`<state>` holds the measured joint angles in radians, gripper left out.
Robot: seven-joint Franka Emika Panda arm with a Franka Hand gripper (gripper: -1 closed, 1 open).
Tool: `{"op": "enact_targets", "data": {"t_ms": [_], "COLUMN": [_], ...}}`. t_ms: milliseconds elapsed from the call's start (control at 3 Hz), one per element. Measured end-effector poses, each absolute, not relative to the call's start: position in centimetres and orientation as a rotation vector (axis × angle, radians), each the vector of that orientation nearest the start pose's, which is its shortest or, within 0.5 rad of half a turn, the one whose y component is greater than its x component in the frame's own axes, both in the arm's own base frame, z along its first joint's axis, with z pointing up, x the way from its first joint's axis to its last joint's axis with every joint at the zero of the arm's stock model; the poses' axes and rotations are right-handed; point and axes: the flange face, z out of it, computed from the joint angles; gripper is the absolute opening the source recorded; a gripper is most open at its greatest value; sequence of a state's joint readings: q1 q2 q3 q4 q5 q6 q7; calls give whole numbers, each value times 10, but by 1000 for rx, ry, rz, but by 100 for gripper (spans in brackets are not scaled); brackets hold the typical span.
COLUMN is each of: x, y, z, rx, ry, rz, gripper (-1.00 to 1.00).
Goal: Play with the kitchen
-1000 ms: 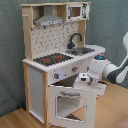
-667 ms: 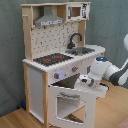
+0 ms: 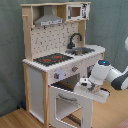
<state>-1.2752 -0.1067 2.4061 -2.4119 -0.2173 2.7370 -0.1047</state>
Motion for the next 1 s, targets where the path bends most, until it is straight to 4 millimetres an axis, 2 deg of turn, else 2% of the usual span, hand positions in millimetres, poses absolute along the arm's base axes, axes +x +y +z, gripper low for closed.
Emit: {"op": "enact_targets", "data": {"t_ms": [333, 667, 1000], "x": [212, 214, 220], "y": [476, 475, 470], "z": [294, 295, 299], "rx": [-2447, -2454, -2474], "ry": [-2034, -2033, -2030], "rz": [-449, -442, -422], "gripper": [-100, 100, 100]}}
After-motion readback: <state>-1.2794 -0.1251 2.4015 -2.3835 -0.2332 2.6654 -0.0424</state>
